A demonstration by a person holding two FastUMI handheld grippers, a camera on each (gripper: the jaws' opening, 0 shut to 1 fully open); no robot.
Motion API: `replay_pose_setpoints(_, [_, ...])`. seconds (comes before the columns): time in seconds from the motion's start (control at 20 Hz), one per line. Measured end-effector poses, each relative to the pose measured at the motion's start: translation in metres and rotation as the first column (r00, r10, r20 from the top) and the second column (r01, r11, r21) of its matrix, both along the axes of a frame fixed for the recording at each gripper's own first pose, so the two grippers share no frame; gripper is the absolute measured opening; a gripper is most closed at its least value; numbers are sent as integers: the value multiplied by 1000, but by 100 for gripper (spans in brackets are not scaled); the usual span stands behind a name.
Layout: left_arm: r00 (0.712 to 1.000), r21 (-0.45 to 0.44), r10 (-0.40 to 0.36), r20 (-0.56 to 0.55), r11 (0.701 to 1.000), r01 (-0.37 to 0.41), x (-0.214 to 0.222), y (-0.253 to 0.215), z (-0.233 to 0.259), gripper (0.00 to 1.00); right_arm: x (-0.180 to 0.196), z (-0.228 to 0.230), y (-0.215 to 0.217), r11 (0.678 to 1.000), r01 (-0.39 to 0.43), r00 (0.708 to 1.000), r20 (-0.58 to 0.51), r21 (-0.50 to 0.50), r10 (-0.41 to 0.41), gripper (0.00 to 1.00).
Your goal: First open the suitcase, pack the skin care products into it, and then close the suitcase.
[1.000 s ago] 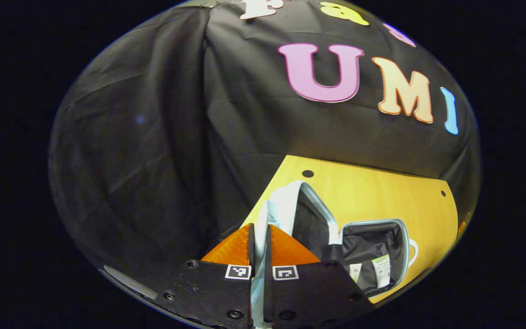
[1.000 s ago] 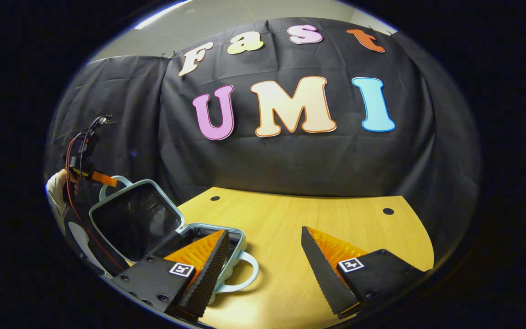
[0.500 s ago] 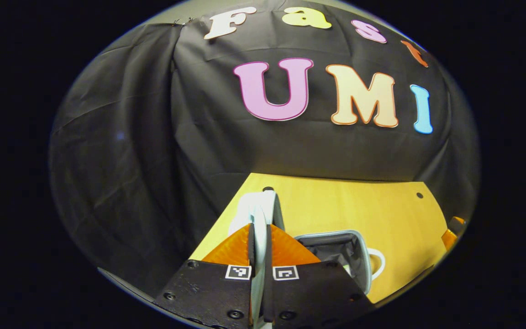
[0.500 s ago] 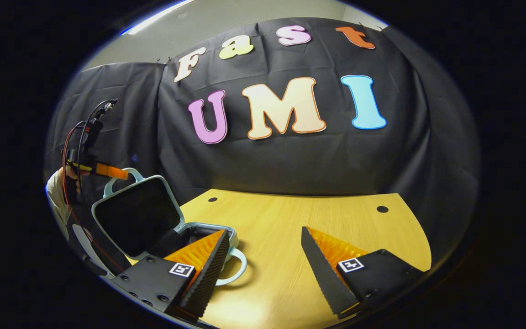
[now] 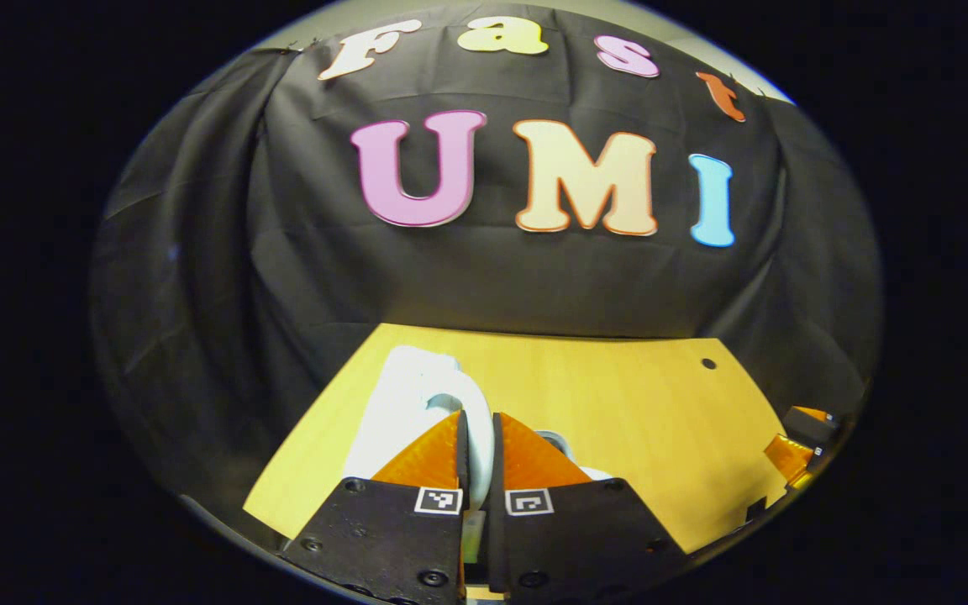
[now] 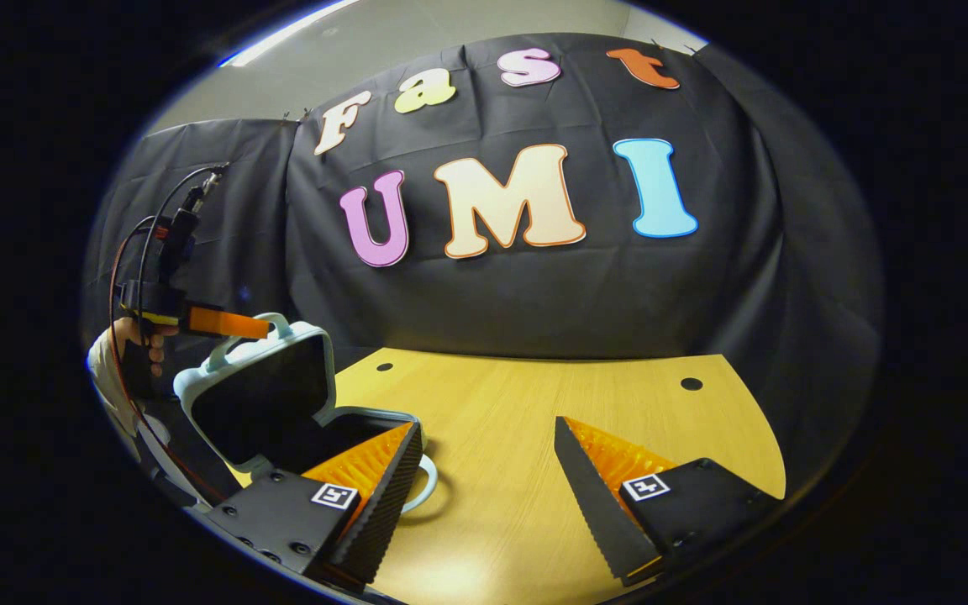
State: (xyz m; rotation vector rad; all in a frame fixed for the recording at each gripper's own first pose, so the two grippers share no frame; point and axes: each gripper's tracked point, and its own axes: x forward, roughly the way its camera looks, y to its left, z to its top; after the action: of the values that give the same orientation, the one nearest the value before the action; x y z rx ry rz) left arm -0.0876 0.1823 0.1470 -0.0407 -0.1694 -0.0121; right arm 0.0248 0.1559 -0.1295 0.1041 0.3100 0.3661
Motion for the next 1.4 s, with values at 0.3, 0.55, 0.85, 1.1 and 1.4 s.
replay_pose_setpoints(0.3, [994,30,-89,-61,995,91,25,-56,-23,7,-5,1,-36,999,46,999,-1,-2,-46,98])
replay_pose_setpoints(0.55, [990,41,-92,-111,994,97,48,-84,-45,15,-12,3,-68,998,65,998,7,-15,-65,98])
replay_pose_setpoints(0.85, [1000,68,14,-10,998,-13,38,-116,-45,66,-13,25,-101,997,76,994,78,-9,-75,98])
replay_pose_setpoints(1.1, [979,28,47,200,998,-54,-8,-154,-8,82,-12,92,-124,991,137,952,274,12,-135,98])
replay_pose_setpoints(1.4, [941,124,-61,333,992,20,-62,-179,30,92,-30,158,-114,979,200,883,425,47,-201,94])
